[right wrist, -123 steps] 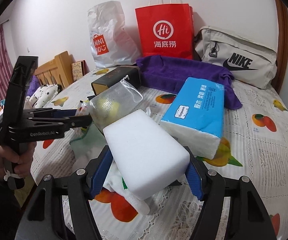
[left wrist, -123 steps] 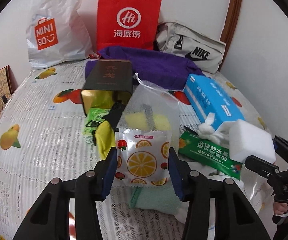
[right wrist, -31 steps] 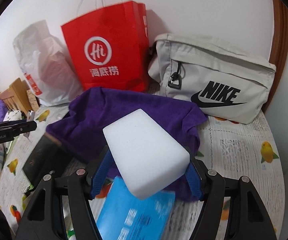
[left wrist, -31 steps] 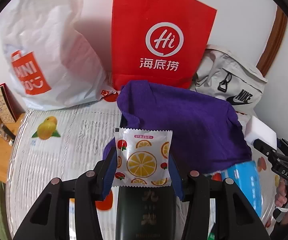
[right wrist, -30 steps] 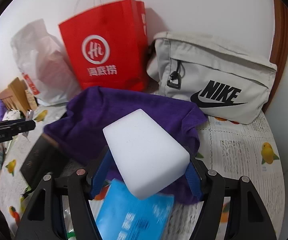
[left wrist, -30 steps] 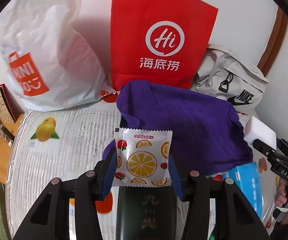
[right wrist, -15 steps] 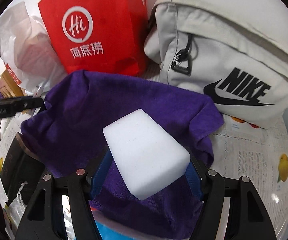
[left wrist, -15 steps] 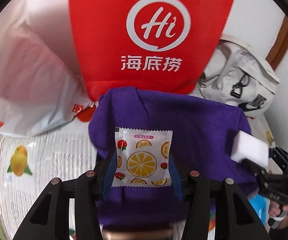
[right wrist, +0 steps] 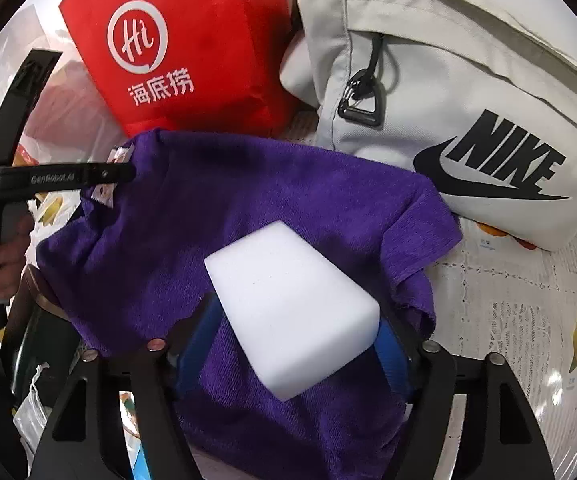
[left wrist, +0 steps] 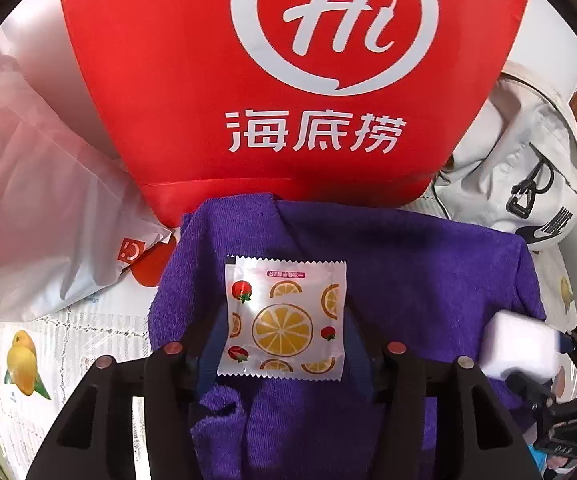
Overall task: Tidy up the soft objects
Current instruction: 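Open the left gripper onto the purple towel while the right gripper releases the sponge there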
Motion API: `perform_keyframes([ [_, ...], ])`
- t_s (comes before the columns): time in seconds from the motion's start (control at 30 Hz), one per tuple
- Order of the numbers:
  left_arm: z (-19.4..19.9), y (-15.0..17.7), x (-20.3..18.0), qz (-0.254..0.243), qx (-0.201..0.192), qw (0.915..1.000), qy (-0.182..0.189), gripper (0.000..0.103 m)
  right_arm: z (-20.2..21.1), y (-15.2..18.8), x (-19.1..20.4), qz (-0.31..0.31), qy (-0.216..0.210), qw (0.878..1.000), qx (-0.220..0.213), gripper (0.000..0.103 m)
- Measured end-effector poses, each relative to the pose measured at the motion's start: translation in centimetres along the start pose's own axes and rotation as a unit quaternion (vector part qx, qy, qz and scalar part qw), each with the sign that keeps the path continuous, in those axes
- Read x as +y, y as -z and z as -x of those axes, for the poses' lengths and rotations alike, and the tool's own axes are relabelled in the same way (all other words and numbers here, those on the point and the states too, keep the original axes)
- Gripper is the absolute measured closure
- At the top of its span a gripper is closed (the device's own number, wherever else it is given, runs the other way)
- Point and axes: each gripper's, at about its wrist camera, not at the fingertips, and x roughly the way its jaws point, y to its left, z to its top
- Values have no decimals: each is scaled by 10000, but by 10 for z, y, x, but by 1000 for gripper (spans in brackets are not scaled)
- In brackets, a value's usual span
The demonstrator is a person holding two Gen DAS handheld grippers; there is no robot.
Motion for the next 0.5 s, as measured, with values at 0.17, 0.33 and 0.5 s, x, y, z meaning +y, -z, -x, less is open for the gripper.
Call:
perform_keyframes([
  [0.17,-1,-1,-3,-31,-37,9999,96,29,-4,1,3,43,29,9999,91,22],
  [0.33,5,-2,-7,-103,-75,9999,66,23,-4,2,1,-133,103,9997,186,22],
  [0.5,25,3,-8,-111,-236,9996,-99,23,14,6,-4,-255,282,9993,31,22],
])
